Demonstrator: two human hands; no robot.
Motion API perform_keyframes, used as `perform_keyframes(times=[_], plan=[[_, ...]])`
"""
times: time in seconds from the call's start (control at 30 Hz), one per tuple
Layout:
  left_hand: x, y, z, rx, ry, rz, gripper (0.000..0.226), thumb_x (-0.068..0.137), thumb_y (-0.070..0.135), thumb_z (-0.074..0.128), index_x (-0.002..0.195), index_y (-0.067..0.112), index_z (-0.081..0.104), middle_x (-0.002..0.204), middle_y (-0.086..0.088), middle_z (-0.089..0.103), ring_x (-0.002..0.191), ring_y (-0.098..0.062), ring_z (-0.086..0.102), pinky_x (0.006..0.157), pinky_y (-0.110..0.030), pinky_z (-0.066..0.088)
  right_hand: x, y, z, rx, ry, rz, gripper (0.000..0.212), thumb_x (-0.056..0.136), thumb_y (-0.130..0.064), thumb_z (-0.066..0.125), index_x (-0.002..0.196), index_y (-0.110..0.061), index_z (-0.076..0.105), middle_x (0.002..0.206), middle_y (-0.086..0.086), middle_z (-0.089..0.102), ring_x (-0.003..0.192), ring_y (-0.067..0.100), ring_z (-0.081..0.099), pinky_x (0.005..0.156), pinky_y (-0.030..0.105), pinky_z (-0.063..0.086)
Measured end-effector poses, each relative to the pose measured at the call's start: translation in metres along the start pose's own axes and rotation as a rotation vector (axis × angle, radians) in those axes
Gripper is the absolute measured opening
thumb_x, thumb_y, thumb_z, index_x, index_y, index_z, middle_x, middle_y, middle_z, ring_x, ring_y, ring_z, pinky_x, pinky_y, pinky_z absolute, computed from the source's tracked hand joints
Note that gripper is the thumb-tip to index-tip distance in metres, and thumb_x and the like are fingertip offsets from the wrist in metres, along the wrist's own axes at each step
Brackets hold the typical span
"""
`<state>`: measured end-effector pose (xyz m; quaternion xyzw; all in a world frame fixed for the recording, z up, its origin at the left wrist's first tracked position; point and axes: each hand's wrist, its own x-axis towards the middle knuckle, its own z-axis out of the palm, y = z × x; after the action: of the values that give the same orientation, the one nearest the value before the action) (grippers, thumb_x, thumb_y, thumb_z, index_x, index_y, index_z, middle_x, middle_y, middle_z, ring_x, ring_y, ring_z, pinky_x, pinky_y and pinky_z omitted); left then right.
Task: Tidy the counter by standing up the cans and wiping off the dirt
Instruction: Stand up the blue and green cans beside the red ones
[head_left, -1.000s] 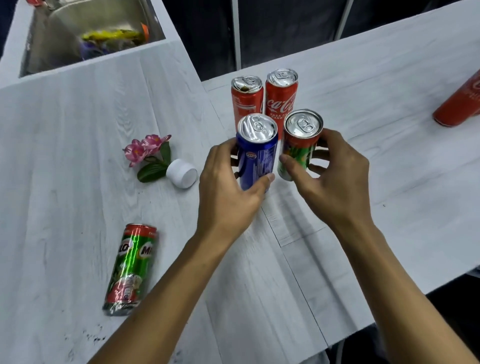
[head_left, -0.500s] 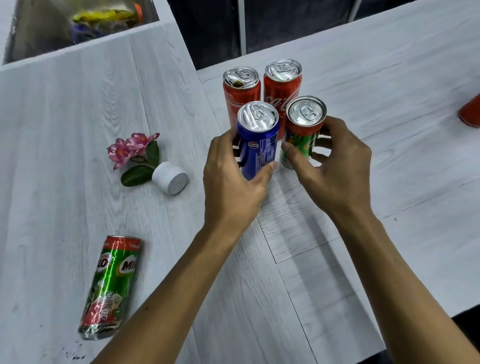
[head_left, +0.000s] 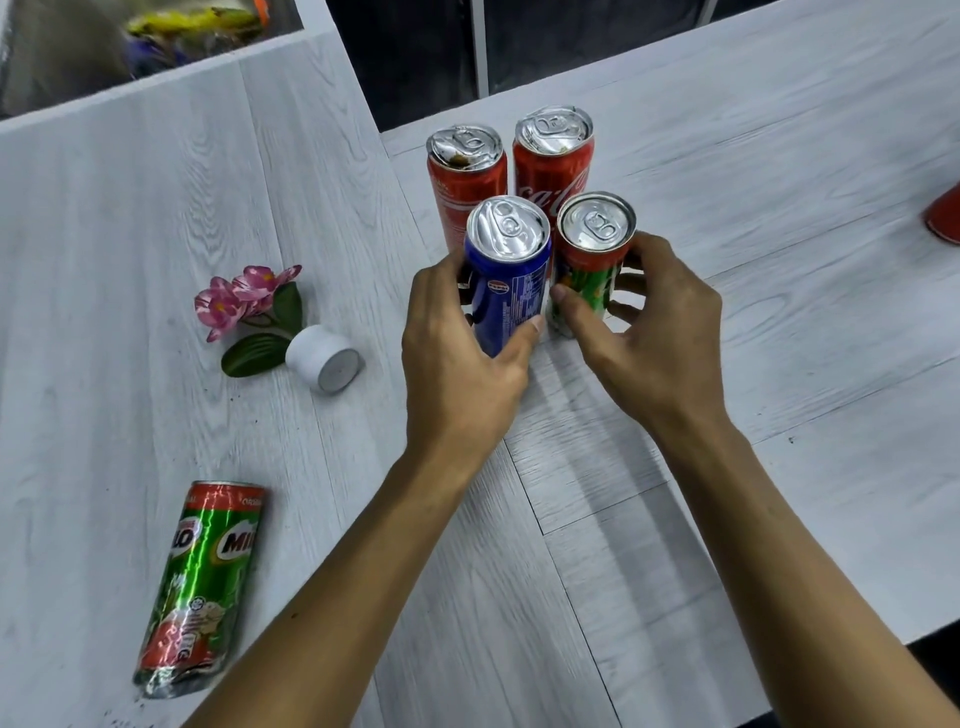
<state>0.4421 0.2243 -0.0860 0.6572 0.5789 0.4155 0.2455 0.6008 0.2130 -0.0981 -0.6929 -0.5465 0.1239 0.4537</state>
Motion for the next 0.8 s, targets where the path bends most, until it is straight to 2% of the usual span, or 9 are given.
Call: perform_keyframes(times=[0.2, 0.33, 0.47, 0.57, 0.7, 0.8], plan=[[0.000, -0.002, 0.002, 0.001, -0.005, -0.013, 0.077, 0.082, 0.031, 0.087, 0.146, 0.013, 0.048, 0.137, 0.003, 0.055, 0.121, -0.001, 0.050, 0.090, 0.004, 0.039, -0.001, 0.003, 0.001, -0.015, -0.026, 0.009, 0.061, 0.088, -0.050, 0.075, 0.137, -0.020, 0.054, 0.125, -0.005, 0.067, 0.100, -0.002, 0.057, 0.083, 0.020, 0.054], [-0.005, -0.007, -0.001, 0.004, -0.026, -0.046, 0.082, 0.081, 0.041, 0.086, 0.149, 0.020, 0.045, 0.142, 0.006, 0.054, 0.127, -0.001, 0.050, 0.092, 0.003, 0.039, -0.009, 0.005, 0.001, -0.078, -0.078, 0.045, 0.072, 0.088, -0.056, 0.073, 0.146, -0.022, 0.047, 0.140, -0.001, 0.060, 0.120, 0.008, 0.056, 0.093, 0.030, 0.053], [-0.021, -0.014, -0.007, 0.030, -0.060, -0.099, 0.082, 0.085, 0.051, 0.079, 0.151, 0.021, 0.042, 0.149, 0.005, 0.051, 0.132, -0.006, 0.051, 0.098, -0.010, 0.040, -0.025, 0.010, -0.004, -0.186, -0.126, 0.104, 0.076, 0.092, -0.061, 0.066, 0.151, -0.019, 0.044, 0.149, 0.002, 0.054, 0.133, 0.018, 0.052, 0.099, 0.029, 0.044], [-0.034, -0.019, -0.012, 0.089, -0.138, -0.140, 0.081, 0.090, 0.054, 0.072, 0.155, 0.019, 0.038, 0.154, 0.002, 0.049, 0.138, -0.013, 0.049, 0.105, -0.023, 0.041, -0.040, 0.011, -0.009, -0.248, -0.164, 0.136, 0.071, 0.096, -0.061, 0.059, 0.151, -0.018, 0.045, 0.151, 0.004, 0.053, 0.137, 0.021, 0.049, 0.100, 0.028, 0.036], [-0.048, -0.025, -0.025, 0.226, -0.281, -0.102, 0.072, 0.095, 0.060, 0.059, 0.153, 0.020, 0.043, 0.158, 0.003, 0.046, 0.145, -0.015, 0.042, 0.112, -0.026, 0.037, -0.061, 0.005, -0.018, -0.256, -0.197, 0.148, 0.062, 0.100, -0.056, 0.055, 0.145, -0.014, 0.052, 0.148, 0.006, 0.055, 0.136, 0.023, 0.050, 0.106, 0.032, 0.040], [-0.058, -0.027, -0.037, 0.283, -0.389, -0.058, 0.068, 0.097, 0.062, 0.054, 0.151, 0.023, 0.046, 0.158, 0.005, 0.046, 0.147, -0.014, 0.037, 0.123, -0.039, 0.033, -0.080, -0.004, -0.023, -0.294, -0.223, 0.125, 0.058, 0.102, -0.052, 0.052, 0.142, -0.011, 0.057, 0.149, 0.007, 0.055, 0.138, 0.022, 0.048, 0.111, 0.031, 0.036]])
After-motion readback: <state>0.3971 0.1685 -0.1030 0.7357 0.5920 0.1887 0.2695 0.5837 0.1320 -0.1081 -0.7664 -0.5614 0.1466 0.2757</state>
